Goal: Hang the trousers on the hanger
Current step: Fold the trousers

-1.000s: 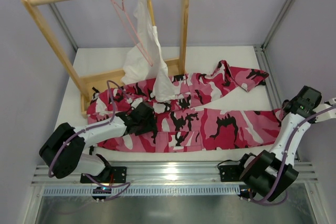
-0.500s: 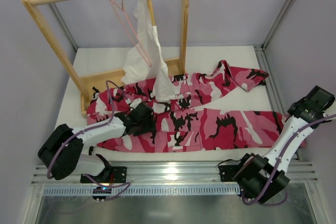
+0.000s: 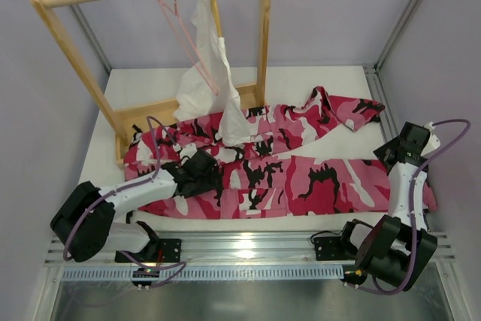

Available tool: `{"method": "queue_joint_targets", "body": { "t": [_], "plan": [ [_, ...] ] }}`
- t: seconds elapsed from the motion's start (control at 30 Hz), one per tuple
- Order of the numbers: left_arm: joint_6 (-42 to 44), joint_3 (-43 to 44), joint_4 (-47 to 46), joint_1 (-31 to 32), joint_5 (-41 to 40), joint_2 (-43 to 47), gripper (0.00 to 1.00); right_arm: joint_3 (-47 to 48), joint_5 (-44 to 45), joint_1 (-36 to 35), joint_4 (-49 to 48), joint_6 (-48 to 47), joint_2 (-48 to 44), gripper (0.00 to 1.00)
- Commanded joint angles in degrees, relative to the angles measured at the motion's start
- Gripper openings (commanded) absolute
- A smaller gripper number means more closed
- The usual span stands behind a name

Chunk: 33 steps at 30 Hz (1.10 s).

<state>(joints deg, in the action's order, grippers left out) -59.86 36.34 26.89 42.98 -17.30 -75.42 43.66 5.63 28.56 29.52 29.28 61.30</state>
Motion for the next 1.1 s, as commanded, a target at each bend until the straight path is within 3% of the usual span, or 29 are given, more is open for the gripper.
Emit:
{"method": "queue_joint_targets", "body": {
  "t": [0.0,0.17,0.3,0.47,0.67,0.93,1.07],
  "plan": [
    [-1.6,-1.5,7.3,-0.5,-3.8,1.3,0.67,-2.1,-2.2,-1.0,-4.8,1.1,0.7,0.45],
    [-0.2,2.4,9.7,-0.3,-3.0,8.9,0.67,0.2,-9.0,-3.9,-5.4,2.1,6.7,0.51],
    [-0.9,7.9,14.0,-0.4,-7.6,14.9,0.7,9.7,-2.3,-9.5,0.2,5.3,12.5,0.52],
    [-0.8,15.6,18.4,-2.3,-11.4,11.6,0.73,19.9,-0.7,-11.3,1.0,14.6,20.0,0.59],
    [-1.5,18.4,15.1,-16.4,0.5,5.5,0.72,32.3,-1.5,-13.4,9.3,28.1,34.9,0.59],
    [-1.4,25.5,14.7,-28.1,0.2,1.0,0.8,46.2,-1.5,-14.6,15.1,33.2,52.7,0.59],
    [-2.1,30.6,15.9,-33.0,0.1,-4.0,0.8,49.5,-1.5,-14.8,16.0,33.7,55.6,0.59]
  ]
}}
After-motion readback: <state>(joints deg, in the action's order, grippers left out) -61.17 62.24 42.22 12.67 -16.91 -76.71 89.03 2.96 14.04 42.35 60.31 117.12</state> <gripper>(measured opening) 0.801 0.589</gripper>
